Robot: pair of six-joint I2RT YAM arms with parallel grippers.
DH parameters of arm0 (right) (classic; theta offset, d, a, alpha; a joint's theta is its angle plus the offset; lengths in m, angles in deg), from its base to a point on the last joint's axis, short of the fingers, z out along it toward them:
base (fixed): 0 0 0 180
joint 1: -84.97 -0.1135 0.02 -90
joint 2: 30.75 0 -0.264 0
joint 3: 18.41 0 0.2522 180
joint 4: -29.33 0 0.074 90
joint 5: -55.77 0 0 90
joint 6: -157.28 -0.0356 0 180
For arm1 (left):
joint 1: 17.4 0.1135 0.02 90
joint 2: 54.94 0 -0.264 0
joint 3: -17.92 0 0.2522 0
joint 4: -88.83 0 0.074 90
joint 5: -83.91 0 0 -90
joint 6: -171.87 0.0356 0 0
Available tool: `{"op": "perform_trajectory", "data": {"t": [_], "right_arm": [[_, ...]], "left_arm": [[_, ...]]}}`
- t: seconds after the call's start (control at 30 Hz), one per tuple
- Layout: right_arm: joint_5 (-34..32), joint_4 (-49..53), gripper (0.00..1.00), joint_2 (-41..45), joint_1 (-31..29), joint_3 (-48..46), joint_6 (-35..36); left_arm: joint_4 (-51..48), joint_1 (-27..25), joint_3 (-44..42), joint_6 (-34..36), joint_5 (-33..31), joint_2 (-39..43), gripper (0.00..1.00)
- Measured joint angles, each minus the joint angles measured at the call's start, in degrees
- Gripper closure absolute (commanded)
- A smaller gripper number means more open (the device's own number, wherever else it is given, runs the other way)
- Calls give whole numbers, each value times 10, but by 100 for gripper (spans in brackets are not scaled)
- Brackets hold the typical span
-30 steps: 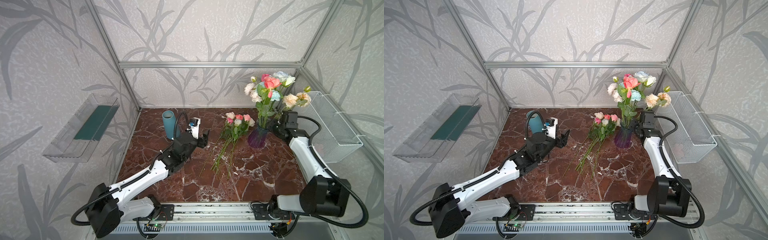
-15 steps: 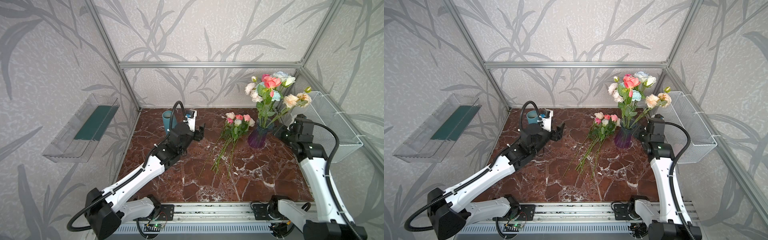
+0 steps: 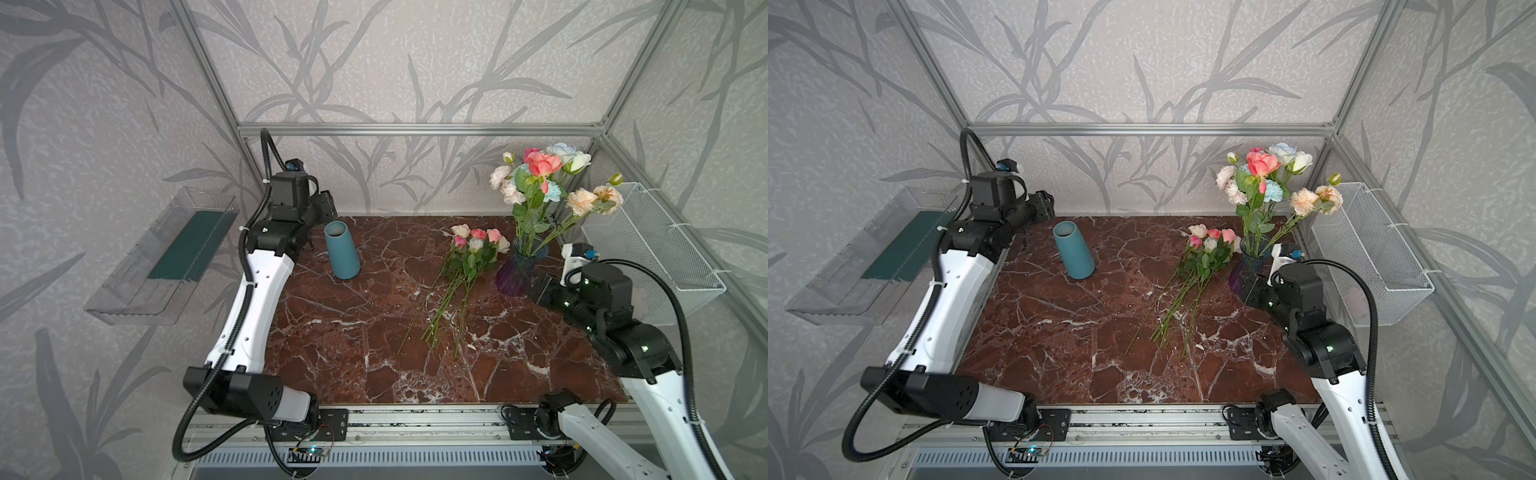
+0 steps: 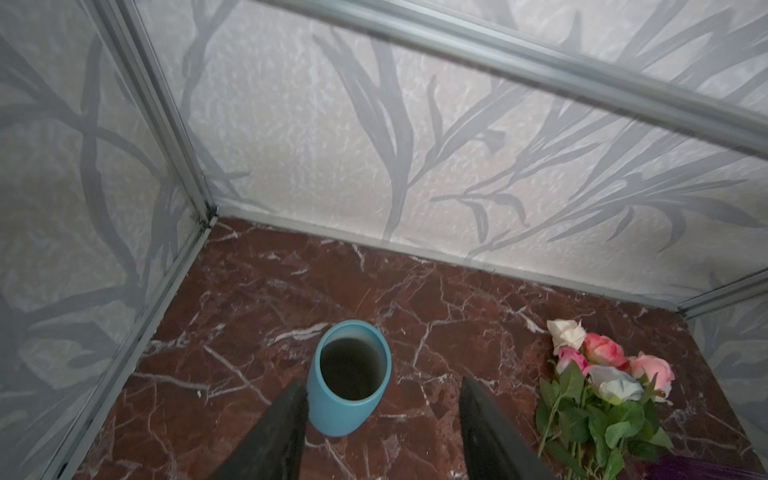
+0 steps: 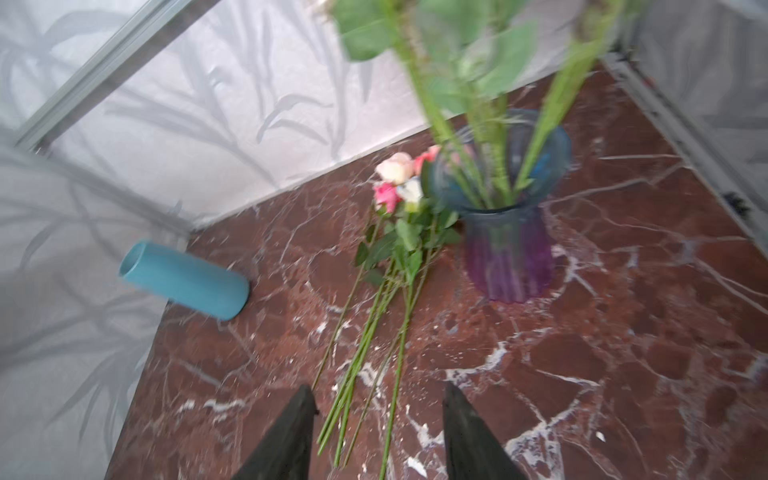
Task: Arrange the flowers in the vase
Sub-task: 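Grasp the teal cup rim with the left gripper while the right gripper lowers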
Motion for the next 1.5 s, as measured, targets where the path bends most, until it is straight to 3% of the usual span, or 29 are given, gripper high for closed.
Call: {"op": "perform_trajectory", "data": {"t": [0.13, 0.27, 0.4, 0.7, 1.3, 1.5], "right_arm": [[0, -36, 47, -43, -113, 16, 27], [23, -82, 47, -71, -150, -1, 36], [36, -99, 46, -73, -154, -14, 37], [34, -120, 44, -65, -154, -17, 49], [10, -153, 44, -64, -154, -34, 42], [7, -155, 44, -64, -154, -34, 42]], "left_arm": [[-66, 26, 34, 10, 23, -66, 42], [-133, 49, 94, 27, 39, -123, 48], [-175, 61, 170, 44, 42, -177, 51], [-234, 63, 227, 62, 49, -250, 54], [-258, 65, 235, 68, 64, -332, 62], [-257, 65, 236, 69, 78, -338, 70]]}}
